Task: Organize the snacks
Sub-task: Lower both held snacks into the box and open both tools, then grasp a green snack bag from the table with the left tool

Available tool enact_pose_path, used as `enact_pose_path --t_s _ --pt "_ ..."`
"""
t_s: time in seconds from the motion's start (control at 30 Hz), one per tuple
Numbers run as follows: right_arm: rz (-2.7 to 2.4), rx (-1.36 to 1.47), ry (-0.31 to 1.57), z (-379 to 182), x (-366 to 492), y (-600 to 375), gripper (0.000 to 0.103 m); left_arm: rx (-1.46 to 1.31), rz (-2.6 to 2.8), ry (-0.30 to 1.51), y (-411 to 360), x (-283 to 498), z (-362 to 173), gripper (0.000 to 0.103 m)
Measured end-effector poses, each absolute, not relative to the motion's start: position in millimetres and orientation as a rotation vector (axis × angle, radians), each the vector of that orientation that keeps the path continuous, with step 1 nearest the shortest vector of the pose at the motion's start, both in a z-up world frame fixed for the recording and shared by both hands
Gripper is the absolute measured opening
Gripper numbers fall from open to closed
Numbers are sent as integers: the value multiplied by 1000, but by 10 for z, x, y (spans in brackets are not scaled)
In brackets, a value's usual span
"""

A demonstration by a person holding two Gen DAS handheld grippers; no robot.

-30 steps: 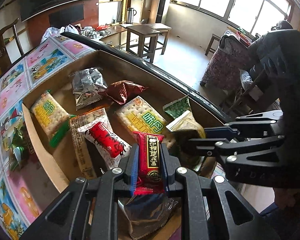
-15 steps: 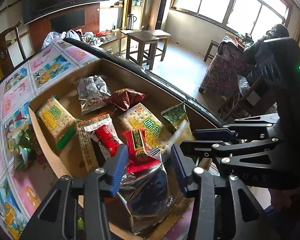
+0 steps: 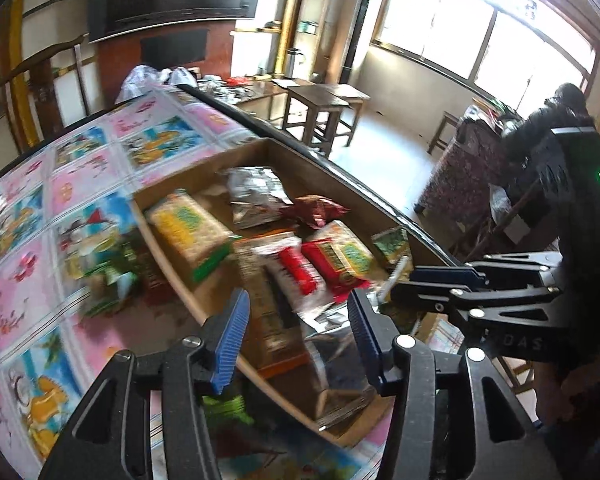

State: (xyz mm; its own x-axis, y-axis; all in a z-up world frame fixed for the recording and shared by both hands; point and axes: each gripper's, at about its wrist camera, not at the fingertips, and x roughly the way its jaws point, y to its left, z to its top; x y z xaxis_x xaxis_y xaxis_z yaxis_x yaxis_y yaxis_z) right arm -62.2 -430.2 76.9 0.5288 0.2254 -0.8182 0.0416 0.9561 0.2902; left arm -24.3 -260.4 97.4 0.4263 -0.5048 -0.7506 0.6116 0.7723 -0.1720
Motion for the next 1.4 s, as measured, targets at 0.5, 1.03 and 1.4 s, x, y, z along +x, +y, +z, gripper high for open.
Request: enact_pose_path --t_s 0.5,1.03,1.4 --pt "284 201 1043 764 -573 -3397 30 -20 -485 995 -1405 -177 696 52" --pt "216 228 1045 769 -699 -3653 30 111 -611 1090 -1972 -198 318 70" --pt "178 260 1039 768 -755 -3936 30 192 -530 1090 -2178 -80 169 64"
